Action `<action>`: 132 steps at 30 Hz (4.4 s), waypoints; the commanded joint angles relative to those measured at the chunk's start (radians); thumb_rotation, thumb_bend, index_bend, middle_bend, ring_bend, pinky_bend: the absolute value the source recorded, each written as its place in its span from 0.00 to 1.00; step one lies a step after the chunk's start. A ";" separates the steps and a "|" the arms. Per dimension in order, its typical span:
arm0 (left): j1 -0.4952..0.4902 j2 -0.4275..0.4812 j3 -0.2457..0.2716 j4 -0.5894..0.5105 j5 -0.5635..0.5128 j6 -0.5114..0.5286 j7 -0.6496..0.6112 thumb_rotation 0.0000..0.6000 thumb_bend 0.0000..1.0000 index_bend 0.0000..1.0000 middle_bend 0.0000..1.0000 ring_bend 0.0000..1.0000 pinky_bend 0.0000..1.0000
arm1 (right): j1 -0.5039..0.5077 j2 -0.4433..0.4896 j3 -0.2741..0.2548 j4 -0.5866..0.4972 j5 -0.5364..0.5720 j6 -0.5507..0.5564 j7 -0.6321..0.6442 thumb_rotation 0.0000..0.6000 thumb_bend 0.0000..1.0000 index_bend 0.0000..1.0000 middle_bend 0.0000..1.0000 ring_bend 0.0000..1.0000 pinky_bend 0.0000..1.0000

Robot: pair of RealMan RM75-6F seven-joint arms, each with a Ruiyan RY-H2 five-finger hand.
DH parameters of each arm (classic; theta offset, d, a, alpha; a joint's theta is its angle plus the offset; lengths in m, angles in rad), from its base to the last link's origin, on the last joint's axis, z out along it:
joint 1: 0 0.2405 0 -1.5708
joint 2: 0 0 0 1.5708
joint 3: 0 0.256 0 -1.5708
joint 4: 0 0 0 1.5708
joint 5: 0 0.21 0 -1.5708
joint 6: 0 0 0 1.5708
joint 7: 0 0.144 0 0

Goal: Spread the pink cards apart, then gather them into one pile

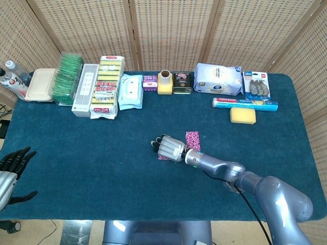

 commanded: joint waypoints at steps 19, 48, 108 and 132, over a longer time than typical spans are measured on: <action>-0.001 -0.002 -0.001 -0.002 -0.003 -0.004 0.006 1.00 0.08 0.00 0.00 0.00 0.06 | -0.025 -0.011 -0.009 0.012 -0.006 0.047 0.023 1.00 0.13 0.47 0.16 0.25 0.44; -0.006 -0.004 -0.001 -0.004 -0.005 -0.013 0.015 1.00 0.08 0.00 0.00 0.00 0.06 | -0.054 0.068 -0.013 -0.053 -0.016 0.099 -0.014 1.00 0.17 0.49 0.17 0.26 0.46; -0.012 -0.016 -0.001 -0.019 -0.021 -0.034 0.055 1.00 0.08 0.00 0.00 0.00 0.06 | -0.110 0.109 -0.014 0.007 0.014 0.038 -0.068 1.00 0.17 0.47 0.17 0.27 0.48; -0.010 -0.016 -0.001 -0.021 -0.021 -0.030 0.058 1.00 0.08 0.00 0.00 0.00 0.06 | -0.105 0.144 0.002 -0.046 0.021 0.046 -0.068 1.00 0.14 0.23 0.17 0.26 0.49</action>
